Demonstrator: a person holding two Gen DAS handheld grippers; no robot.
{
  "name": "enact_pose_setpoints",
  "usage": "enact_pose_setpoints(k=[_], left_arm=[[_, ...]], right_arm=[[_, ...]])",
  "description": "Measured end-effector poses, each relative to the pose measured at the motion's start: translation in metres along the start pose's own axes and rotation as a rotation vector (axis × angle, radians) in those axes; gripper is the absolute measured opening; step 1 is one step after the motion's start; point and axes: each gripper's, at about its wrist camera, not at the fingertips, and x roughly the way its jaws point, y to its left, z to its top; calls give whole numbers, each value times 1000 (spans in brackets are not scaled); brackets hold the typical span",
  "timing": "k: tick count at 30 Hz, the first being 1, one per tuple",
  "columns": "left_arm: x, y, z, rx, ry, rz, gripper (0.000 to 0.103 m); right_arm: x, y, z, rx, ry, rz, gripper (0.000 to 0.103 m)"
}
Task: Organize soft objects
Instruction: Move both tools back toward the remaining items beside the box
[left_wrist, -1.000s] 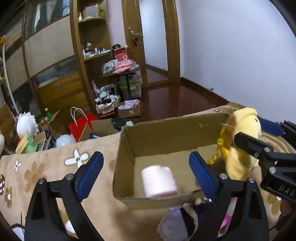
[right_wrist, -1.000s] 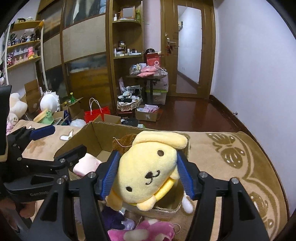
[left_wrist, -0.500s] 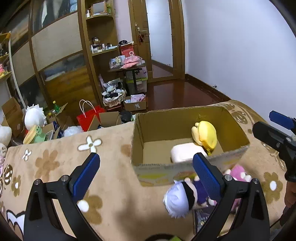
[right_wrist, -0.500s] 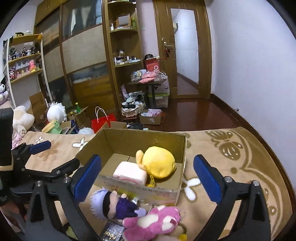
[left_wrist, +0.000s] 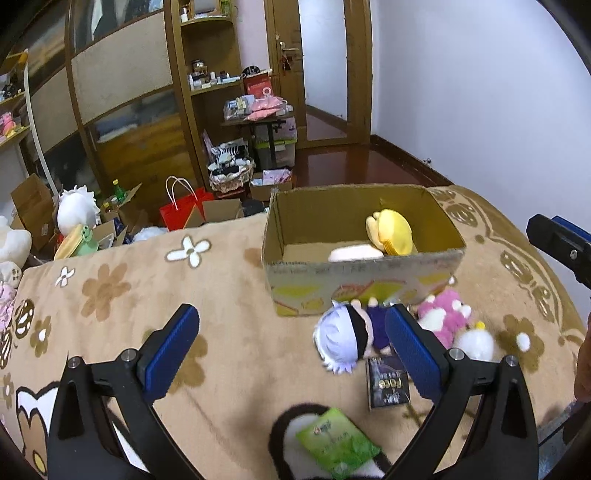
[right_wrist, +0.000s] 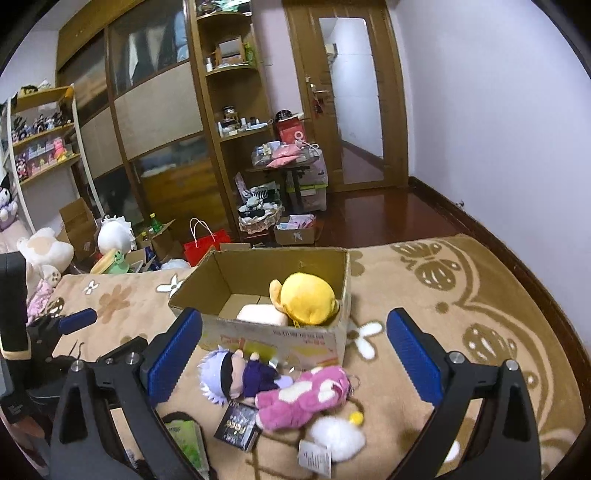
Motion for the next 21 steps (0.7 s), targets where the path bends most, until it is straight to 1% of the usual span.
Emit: enact_pose_setpoints(k=[6, 11, 17, 21], left_arm=[[-9, 0, -14, -25, 39, -36, 100], [-11, -6, -25, -9, 59, -28, 100], [-4, -8, -34, -20, 115, -32, 100], [9, -6, -42, -54, 168, -54, 100]], right_arm=[[-10, -3, -11, 32, 38, -6, 103], [-16, 1, -21, 30, 64, -7, 103], [-18, 5, -33, 48, 99, -4, 103], [-11, 5, -39, 40, 131, -13, 103]])
